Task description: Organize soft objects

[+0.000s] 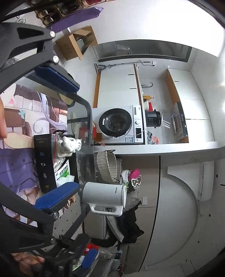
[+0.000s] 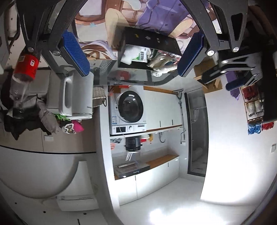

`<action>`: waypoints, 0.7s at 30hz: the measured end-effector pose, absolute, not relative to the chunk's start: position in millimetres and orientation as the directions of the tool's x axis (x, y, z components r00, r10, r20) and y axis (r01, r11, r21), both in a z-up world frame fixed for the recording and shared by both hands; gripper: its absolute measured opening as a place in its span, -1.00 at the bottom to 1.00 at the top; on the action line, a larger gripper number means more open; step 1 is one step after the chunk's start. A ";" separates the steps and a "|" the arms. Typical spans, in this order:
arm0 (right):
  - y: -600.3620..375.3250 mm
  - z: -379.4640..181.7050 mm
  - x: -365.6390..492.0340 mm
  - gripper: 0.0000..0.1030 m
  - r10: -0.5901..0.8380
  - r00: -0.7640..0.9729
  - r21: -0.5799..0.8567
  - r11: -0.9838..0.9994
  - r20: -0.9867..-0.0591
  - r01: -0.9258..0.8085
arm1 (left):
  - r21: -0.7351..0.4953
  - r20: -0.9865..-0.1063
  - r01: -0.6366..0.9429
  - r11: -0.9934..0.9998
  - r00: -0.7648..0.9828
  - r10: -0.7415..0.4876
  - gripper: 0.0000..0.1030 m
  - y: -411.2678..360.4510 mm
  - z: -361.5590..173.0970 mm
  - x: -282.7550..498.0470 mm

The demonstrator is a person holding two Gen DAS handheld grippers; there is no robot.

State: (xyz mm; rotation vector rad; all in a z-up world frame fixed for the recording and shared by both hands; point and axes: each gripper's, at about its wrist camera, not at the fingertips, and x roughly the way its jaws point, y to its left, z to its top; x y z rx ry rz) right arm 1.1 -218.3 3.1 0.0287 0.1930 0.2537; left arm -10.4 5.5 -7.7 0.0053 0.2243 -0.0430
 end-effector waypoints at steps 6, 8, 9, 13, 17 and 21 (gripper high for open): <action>-225.6 8.4 0.0 0.99 0.211 0.965 0.065 0.977 -0.156 -0.203 | -0.020 -0.228 0.034 0.999 0.973 -0.038 1.00 5.6 -8.8 -10.7; -223.7 9.7 -0.3 0.99 0.218 0.963 0.062 0.976 -0.156 -0.211 | -0.013 -0.226 0.031 0.999 0.974 -0.033 1.00 4.8 -8.8 -10.5; -223.8 9.9 0.1 0.99 0.218 0.964 0.062 0.976 -0.153 -0.211 | -0.012 -0.224 0.029 1.000 0.974 -0.031 1.00 3.9 -8.9 -10.3; -220.4 10.0 -0.8 0.99 0.223 0.964 0.050 0.975 -0.148 -0.218 | -0.017 -0.222 0.026 1.000 0.975 -0.029 1.00 2.1 -8.0 -9.3; -219.2 8.2 -1.2 0.99 0.227 0.963 0.046 0.974 -0.147 -0.223 | -0.013 -0.218 0.014 1.000 0.976 -0.017 1.00 -0.2 -7.3 -9.7; -217.2 7.2 -0.9 0.99 0.226 0.962 0.044 0.974 -0.150 -0.222 | -0.004 -0.223 0.012 1.000 0.975 -0.013 1.00 -3.6 -9.4 -9.4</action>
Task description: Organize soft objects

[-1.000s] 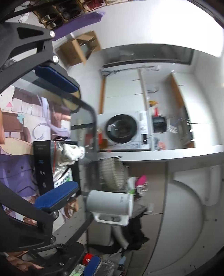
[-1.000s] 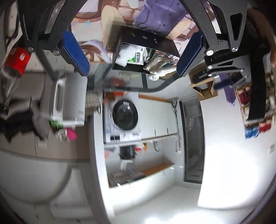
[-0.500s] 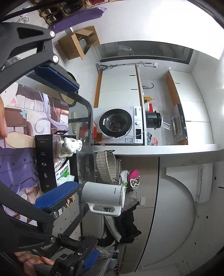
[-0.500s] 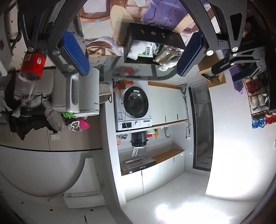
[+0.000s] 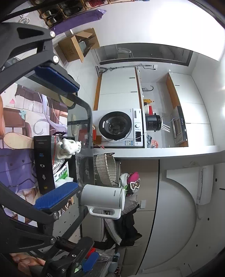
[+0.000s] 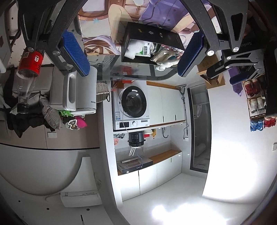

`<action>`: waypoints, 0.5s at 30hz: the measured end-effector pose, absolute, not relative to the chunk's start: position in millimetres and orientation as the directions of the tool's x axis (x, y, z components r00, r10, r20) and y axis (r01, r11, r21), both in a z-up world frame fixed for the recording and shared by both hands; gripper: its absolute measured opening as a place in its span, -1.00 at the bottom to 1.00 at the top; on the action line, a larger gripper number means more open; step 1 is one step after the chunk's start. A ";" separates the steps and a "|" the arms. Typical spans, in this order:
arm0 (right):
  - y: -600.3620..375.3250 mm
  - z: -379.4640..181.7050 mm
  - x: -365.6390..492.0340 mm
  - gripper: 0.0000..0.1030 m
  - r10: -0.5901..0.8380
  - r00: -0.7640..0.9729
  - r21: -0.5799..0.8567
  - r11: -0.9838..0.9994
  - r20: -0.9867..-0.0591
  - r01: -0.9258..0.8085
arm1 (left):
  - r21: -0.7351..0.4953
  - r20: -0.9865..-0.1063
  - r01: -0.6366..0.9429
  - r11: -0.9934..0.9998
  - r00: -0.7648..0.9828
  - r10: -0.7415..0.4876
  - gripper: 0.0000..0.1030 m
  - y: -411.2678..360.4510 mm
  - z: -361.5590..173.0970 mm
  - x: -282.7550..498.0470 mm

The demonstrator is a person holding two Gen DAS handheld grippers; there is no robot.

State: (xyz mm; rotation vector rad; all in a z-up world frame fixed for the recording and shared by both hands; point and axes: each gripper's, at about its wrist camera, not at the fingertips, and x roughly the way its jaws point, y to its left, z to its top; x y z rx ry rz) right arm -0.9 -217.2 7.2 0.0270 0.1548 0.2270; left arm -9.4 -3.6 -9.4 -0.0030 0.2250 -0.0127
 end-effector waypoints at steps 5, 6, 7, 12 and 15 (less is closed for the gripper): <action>-216.0 7.3 -0.3 0.99 0.234 0.960 0.036 0.972 -0.155 -0.231 | -0.007 -0.222 0.012 1.000 0.975 -0.013 1.00 -3.9 -8.4 -9.0; -215.9 7.4 -0.4 0.99 0.237 0.959 0.036 0.972 -0.154 -0.234 | -0.007 -0.223 0.012 1.000 0.975 -0.013 1.00 -3.9 -8.3 -9.0; -215.6 6.8 -0.2 0.99 0.239 0.959 0.036 0.971 -0.153 -0.236 | -0.009 -0.222 0.011 1.000 0.975 -0.013 1.00 -3.6 -8.4 -9.4; -215.3 5.4 0.2 0.99 0.240 0.958 0.040 0.971 -0.159 -0.237 | -0.009 -0.226 0.014 1.000 0.974 -0.015 1.00 -4.6 -7.4 -8.3; -215.5 5.7 0.0 0.99 0.243 0.957 0.038 0.970 -0.158 -0.240 | -0.011 -0.223 0.005 1.000 0.975 -0.008 1.00 -5.2 -6.9 -7.1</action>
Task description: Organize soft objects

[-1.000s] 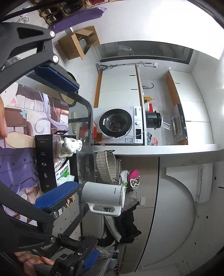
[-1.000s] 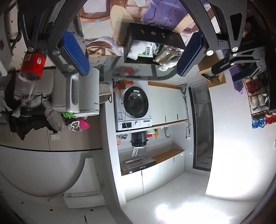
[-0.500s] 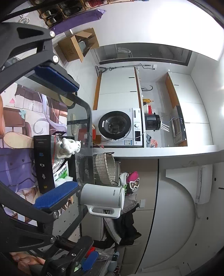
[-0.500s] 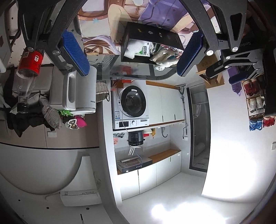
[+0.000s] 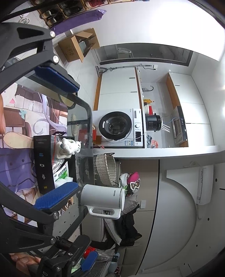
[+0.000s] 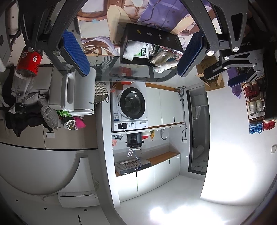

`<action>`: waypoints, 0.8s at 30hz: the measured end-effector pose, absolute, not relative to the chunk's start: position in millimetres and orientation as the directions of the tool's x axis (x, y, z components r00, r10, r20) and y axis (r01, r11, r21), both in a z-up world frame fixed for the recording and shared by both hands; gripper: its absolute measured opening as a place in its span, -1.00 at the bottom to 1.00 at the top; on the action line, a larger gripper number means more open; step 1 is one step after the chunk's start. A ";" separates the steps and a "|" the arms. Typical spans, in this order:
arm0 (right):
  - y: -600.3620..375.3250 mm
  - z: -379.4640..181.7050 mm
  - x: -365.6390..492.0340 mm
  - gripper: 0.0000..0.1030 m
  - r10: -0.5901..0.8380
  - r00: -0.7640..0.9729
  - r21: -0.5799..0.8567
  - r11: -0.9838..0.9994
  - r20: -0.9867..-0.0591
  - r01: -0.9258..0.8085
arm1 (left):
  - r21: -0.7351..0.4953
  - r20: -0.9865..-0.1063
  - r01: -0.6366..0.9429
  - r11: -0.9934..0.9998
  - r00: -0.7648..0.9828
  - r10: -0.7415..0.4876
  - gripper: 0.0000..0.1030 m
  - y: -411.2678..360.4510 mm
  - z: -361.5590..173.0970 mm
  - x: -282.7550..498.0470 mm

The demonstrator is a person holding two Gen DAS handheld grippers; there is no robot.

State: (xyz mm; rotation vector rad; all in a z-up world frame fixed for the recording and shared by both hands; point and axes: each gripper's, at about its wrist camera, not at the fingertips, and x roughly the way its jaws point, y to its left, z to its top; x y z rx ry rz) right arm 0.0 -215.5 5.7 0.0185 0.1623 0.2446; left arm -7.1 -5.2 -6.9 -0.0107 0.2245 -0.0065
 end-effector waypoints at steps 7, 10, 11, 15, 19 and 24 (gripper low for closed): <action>-216.4 2.8 0.5 0.99 0.241 0.957 0.043 0.971 -0.161 -0.237 | -0.013 -0.224 0.003 1.000 0.974 -0.006 1.00 -6.4 -7.6 -6.6; -217.7 2.9 0.7 0.99 0.241 0.957 0.046 0.971 -0.161 -0.236 | -0.014 -0.221 0.002 1.000 0.975 -0.005 1.00 -5.9 -8.1 -7.5; -217.4 2.8 0.8 0.99 0.239 0.958 0.046 0.971 -0.157 -0.235 | -0.013 -0.220 0.001 1.000 0.975 -0.004 1.00 -6.3 -8.4 -7.2; -216.4 2.6 1.3 0.99 0.239 0.958 0.043 0.971 -0.158 -0.235 | -0.013 -0.222 -0.003 1.000 0.975 0.000 1.00 -5.9 -9.1 -7.7; -216.5 2.6 2.6 0.99 0.244 0.955 0.043 0.970 -0.170 -0.241 | -0.018 -0.220 -0.005 1.000 0.976 0.001 1.00 -4.1 -9.1 -9.0; -215.6 2.0 4.5 0.99 0.249 0.952 0.049 0.969 -0.179 -0.244 | -0.017 -0.221 -0.005 1.000 0.975 0.001 1.00 -3.9 -9.2 -9.4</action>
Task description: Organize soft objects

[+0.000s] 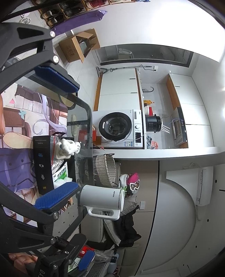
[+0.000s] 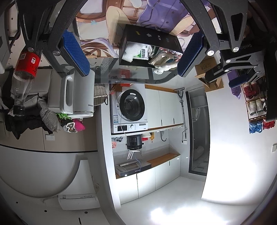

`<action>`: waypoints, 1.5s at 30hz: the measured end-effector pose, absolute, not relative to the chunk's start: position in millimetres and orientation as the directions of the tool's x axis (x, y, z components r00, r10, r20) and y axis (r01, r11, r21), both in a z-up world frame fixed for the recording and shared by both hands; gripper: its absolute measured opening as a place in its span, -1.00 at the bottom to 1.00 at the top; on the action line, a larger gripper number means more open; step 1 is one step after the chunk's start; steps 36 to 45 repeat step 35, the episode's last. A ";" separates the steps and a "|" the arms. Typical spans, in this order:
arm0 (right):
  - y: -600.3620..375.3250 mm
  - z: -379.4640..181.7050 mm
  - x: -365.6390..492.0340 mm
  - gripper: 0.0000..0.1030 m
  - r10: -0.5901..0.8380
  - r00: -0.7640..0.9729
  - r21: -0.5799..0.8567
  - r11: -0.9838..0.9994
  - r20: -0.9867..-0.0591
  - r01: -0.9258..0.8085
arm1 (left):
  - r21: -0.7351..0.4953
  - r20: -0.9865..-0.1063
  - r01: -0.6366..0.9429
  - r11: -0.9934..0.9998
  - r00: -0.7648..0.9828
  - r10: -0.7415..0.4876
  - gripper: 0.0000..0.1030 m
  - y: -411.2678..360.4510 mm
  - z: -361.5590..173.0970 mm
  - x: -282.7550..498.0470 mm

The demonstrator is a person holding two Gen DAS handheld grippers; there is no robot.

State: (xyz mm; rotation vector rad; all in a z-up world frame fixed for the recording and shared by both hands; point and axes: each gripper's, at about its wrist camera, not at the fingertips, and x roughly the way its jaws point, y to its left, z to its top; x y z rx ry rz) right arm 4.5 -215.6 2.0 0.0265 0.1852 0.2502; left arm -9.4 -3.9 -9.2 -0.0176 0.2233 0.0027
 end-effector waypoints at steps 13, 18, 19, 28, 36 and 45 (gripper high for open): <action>-213.4 0.7 6.5 0.99 0.250 0.949 0.046 0.968 -0.190 -0.246 | -0.007 -0.247 0.013 1.000 0.969 -0.015 1.00 -7.9 -9.7 -6.8; -212.1 1.0 7.1 0.99 0.252 0.948 0.046 0.968 -0.195 -0.248 | -0.010 -0.243 0.012 1.000 0.970 -0.014 1.00 -7.3 -8.7 -8.0; -211.5 1.0 7.1 0.99 0.252 0.948 0.045 0.968 -0.196 -0.248 | -0.011 -0.245 0.011 1.000 0.970 -0.013 1.00 -6.8 -8.5 -8.2; -210.2 0.2 8.0 0.99 0.252 0.947 0.046 0.968 -0.198 -0.248 | -0.012 -0.246 0.008 1.000 0.969 -0.011 1.00 -5.9 -7.7 -5.9; -209.8 -0.8 9.1 0.99 0.252 0.947 0.044 0.968 -0.200 -0.248 | -0.024 -0.245 -0.006 1.000 0.970 0.000 1.00 -4.4 -7.2 -5.0; -209.8 -0.8 9.1 0.99 0.252 0.947 0.044 0.968 -0.200 -0.248 | -0.024 -0.245 -0.006 1.000 0.970 0.000 1.00 -4.4 -7.2 -5.0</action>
